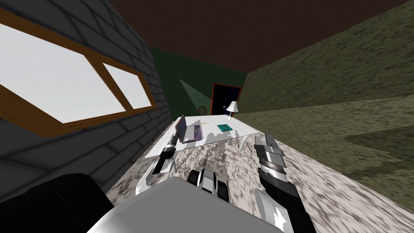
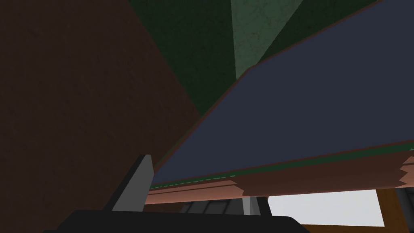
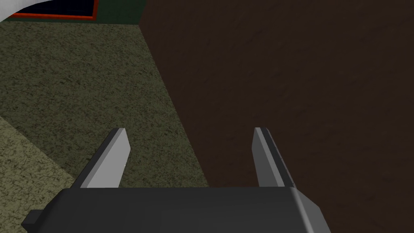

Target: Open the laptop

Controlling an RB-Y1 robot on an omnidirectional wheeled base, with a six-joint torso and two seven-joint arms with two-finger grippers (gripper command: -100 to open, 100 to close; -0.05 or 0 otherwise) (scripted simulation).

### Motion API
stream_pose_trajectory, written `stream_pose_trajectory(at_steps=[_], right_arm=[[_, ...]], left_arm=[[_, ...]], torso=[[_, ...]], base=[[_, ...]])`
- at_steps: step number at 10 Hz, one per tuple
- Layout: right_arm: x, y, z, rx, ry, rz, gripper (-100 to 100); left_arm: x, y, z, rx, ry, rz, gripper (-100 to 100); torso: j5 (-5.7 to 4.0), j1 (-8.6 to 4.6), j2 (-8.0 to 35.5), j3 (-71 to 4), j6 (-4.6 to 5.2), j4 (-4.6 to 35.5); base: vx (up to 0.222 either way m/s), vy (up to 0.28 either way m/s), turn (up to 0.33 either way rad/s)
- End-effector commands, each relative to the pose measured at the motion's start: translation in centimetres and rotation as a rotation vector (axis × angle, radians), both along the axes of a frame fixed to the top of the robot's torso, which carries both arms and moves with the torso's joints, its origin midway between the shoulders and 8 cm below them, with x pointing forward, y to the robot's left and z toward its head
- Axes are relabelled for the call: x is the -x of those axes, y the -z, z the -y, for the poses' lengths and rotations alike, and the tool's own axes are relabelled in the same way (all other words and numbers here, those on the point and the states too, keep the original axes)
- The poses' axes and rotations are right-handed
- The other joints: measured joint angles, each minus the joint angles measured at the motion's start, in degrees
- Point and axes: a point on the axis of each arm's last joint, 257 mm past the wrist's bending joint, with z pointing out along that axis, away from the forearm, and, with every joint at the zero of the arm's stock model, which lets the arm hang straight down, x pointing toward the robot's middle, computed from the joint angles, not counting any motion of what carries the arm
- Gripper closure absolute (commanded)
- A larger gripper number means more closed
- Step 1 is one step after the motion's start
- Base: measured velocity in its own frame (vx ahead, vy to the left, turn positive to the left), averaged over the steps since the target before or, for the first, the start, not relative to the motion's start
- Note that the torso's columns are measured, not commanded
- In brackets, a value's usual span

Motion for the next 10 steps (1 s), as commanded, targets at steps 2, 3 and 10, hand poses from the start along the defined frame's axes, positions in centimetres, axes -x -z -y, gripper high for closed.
stream_pose_trajectory(at_steps=[2, 3, 10], right_arm=[[0.0, 0.0, 0.0, 0.000, 0.000, 0.000, 0], [0.0, 0.0, 0.0, 0.000, 0.000, 0.000, 0], [0.0, 0.0, 0.0, 0.000, 0.000, 0.000, 0]], left_arm=[[0.6, 0.2, -0.6, -0.133, -0.017, -0.076, 100], [0.8, 0.3, -0.9, -0.199, -0.025, -0.112, 100], [1.8, 2.2, -1.8, -0.453, -0.055, -0.262, 100]], torso=[[-0.19, -0.20, -0.6, -0.3, 0.07, -0.1], [-0.25, -0.39, -0.7, -0.4, 0.10, -0.2], [0.12, -0.01, -0.6, -0.3, 0.13, -0.4]], base=[[0.053, -0.093, -0.080], [0.090, -0.123, -0.054], [0.053, -0.066, -0.045]])
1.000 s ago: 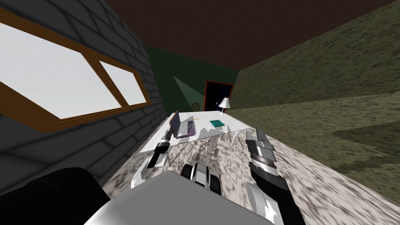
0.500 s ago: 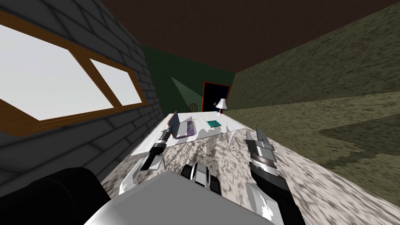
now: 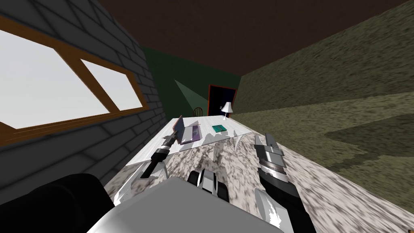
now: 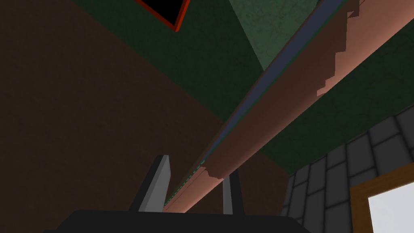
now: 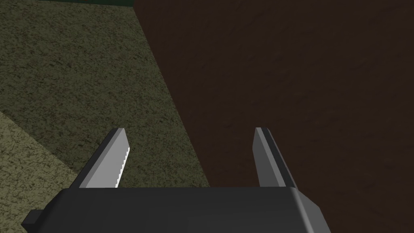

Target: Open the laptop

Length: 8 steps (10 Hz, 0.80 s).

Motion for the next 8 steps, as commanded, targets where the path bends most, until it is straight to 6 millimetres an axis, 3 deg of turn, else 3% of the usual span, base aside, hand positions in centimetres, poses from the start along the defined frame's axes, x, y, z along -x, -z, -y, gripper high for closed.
stream_pose_trajectory(at_steps=[1, 6, 7, 8], right_arm=[[0.0, 0.0, 0.0, 0.000, 0.000, 0.000, 0], [0.0, 0.0, 0.0, 0.000, 0.000, 0.000, 0], [0.0, 0.0, 0.0, 0.000, 0.000, 0.000, 0], [0.0, 0.0, 0.0, 0.000, 0.000, 0.000, 0]], left_arm=[[0.4, 1.9, -0.3, -0.091, -0.012, -0.074, 100], [1.3, 4.4, -0.8, -0.269, -0.023, -0.184, 100], [0.6, 2.6, -0.8, -0.262, -0.020, -0.139, 100], [0.9, 4.4, -1.0, -0.338, -0.027, -0.194, 100]], torso=[[0.07, 0.03, -0.2, -0.1, 0.02, -0.1], [0.44, 0.34, -0.6, -0.3, 0.18, -0.4], [0.51, 0.51, -0.7, -0.3, 0.10, -0.5], [0.31, 0.70, -0.4, -0.2, -0.05, -0.2]], base=[[0.048, -0.069, -0.023], [0.042, -0.059, -0.028], [0.013, -0.043, -0.001], [0.030, -0.039, -0.029]])
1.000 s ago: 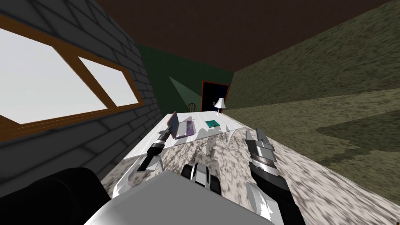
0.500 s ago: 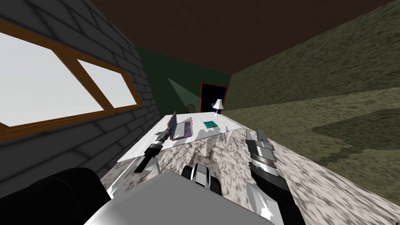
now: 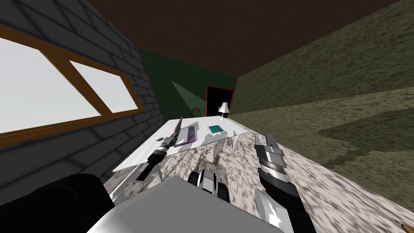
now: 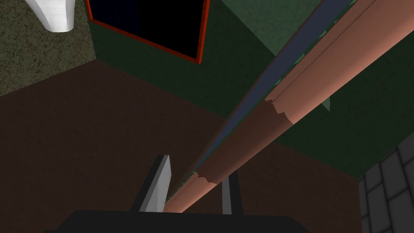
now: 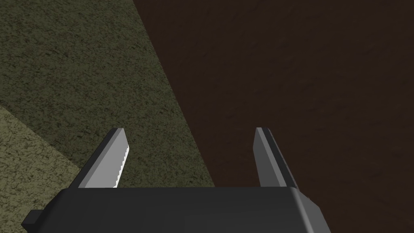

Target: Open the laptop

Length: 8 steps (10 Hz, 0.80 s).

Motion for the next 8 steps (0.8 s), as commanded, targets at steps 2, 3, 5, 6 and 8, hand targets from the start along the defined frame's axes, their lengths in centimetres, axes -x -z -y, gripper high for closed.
stream_pose_trajectory(at_steps=[2, 3, 5, 6, 8], right_arm=[[0.0, 0.0, 0.0, 0.000, 0.000, 0.000, 0], [0.0, 0.0, 0.0, 0.000, 0.000, 0.000, 0], [0.0, 0.0, 0.0, 0.000, 0.000, 0.000, 0], [0.0, 0.0, 0.0, 0.000, 0.000, 0.000, 0], [0.0, 0.0, 0.0, 0.000, 0.000, 0.000, 0]], left_arm=[[0.7, 3.8, -0.4, -0.131, -0.020, -0.111, 100], [1.0, 4.7, -0.5, -0.164, -0.024, -0.139, 100], [1.2, 5.6, -0.6, -0.197, -0.026, -0.167, 100], [1.5, 6.6, -0.7, -0.230, -0.028, -0.195, 100], [2.2, 8.5, -0.9, -0.296, -0.029, -0.251, 100]], torso=[[0.14, 0.03, 0.1, 0.1, -0.11, -0.1], [0.23, 0.21, -0.1, 0.0, -0.09, -0.2], [0.18, 0.49, -0.1, 0.0, -0.27, -0.1], [0.13, 0.55, 0.0, 0.1, -0.36, 0.0], [0.13, 0.62, 0.0, 0.0, -0.38, 0.0]], base=[[0.060, -0.054, -0.018], [0.044, -0.055, -0.042], [0.034, -0.052, -0.017], [0.025, -0.030, 0.004], [0.041, -0.031, -0.025]])
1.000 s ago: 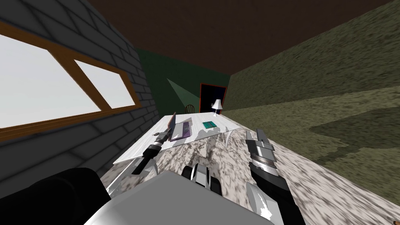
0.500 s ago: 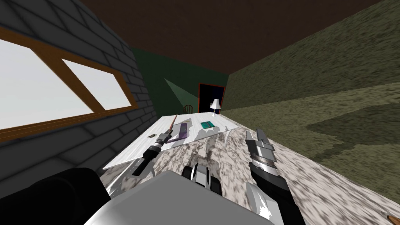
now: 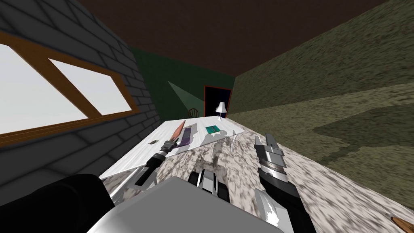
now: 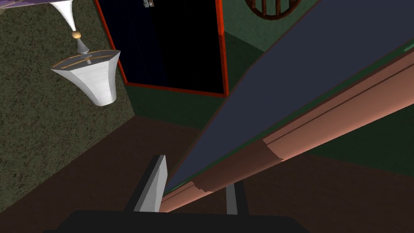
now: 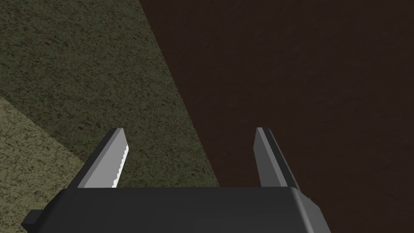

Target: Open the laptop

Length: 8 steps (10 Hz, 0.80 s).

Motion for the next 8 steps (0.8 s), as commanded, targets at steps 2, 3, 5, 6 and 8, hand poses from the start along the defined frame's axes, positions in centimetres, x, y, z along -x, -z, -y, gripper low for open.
stream_pose_trajectory(at_steps=[2, 3, 5, 6, 8], right_arm=[[0.0, 0.0, 0.0, 0.000, 0.000, 0.000, 0], [0.0, 0.0, 0.0, 0.000, 0.000, 0.000, 0], [0.0, 0.0, 0.0, 0.000, 0.000, 0.000, 0], [0.0, 0.0, 0.0, 0.000, 0.000, 0.000, 0], [0.0, 0.0, 0.0, 0.000, 0.000, 0.000, 0]], left_arm=[[1.1, 2.6, -0.7, -0.046, -0.026, -0.073, 100], [1.4, 3.6, -0.8, -0.079, -0.026, -0.101, 100], [-0.7, 3.1, -0.1, -0.083, 0.012, -0.081, -100], [-1.5, 3.2, -0.1, -0.076, 0.012, -0.075, -100], [-3.5, 3.7, 0.1, -0.076, 0.029, -0.083, -100]], torso=[[-0.06, -0.16, 0.0, 0.0, 0.07, 0.0], [-0.06, -0.17, 0.1, 0.1, 0.08, 0.1], [-0.13, -0.34, 0.2, 0.1, 0.18, 0.2], [-0.35, -0.72, 0.5, 0.2, 0.28, 0.3], [-0.71, -1.35, 0.6, 0.3, 0.28, 0.5]], base=[[0.018, -0.019, 0.004], [0.018, -0.014, -0.024], [-0.041, -0.024, 0.043], [-0.103, -0.029, 0.030], [-0.094, -0.012, 0.025]])
